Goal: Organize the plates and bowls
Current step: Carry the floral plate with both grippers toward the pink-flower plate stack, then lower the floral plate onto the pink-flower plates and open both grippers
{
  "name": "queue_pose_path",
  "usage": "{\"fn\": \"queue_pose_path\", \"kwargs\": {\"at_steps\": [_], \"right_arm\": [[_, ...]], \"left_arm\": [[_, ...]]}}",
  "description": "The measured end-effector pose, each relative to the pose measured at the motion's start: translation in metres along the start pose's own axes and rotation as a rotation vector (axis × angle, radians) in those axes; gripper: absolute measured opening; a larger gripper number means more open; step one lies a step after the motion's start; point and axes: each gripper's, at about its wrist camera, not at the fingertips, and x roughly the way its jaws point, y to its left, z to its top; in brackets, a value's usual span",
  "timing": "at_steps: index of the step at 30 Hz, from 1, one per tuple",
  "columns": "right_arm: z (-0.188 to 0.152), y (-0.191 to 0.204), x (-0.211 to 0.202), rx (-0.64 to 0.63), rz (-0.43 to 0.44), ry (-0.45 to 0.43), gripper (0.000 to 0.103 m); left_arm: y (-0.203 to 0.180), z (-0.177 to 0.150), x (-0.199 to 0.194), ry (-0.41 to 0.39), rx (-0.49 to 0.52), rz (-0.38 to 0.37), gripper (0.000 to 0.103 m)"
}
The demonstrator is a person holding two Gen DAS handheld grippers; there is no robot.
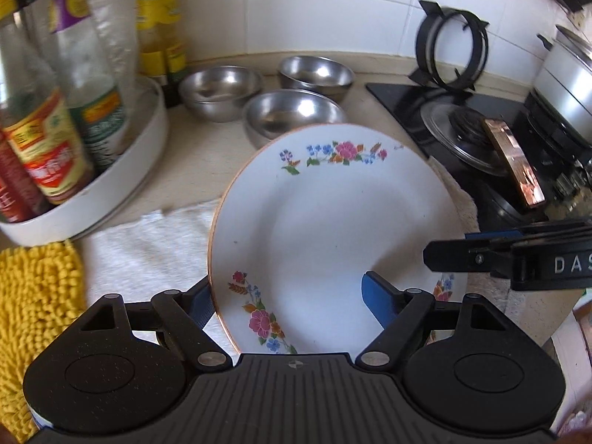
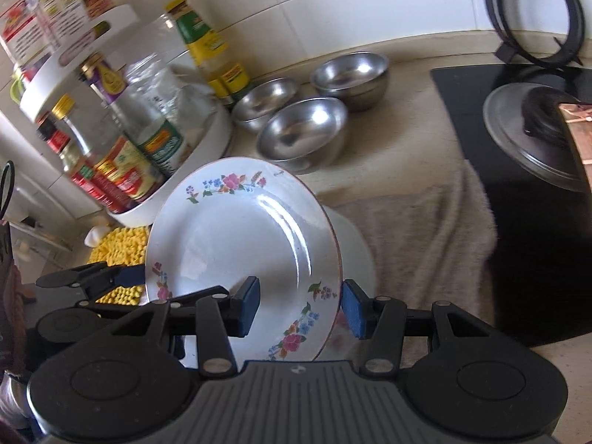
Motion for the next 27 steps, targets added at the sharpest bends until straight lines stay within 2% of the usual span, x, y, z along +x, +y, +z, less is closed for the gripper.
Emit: {"fn": "queue_pose_path", "kwargs": {"at_steps": [10, 27], "right_arm": [[-0.002, -0.013, 0.010, 0.011, -0.015, 0.047, 0.066], [0.001, -0.013, 0.017, -0.048, -0.069, 0.073, 0.066]], "left_arm": [[-0.008, -0.002, 0.017, 0.048, 0.005, -0.003, 0.086], [-0.010, -0.003, 0.032, 0.071, -0.009, -0.020, 0.086]]}}
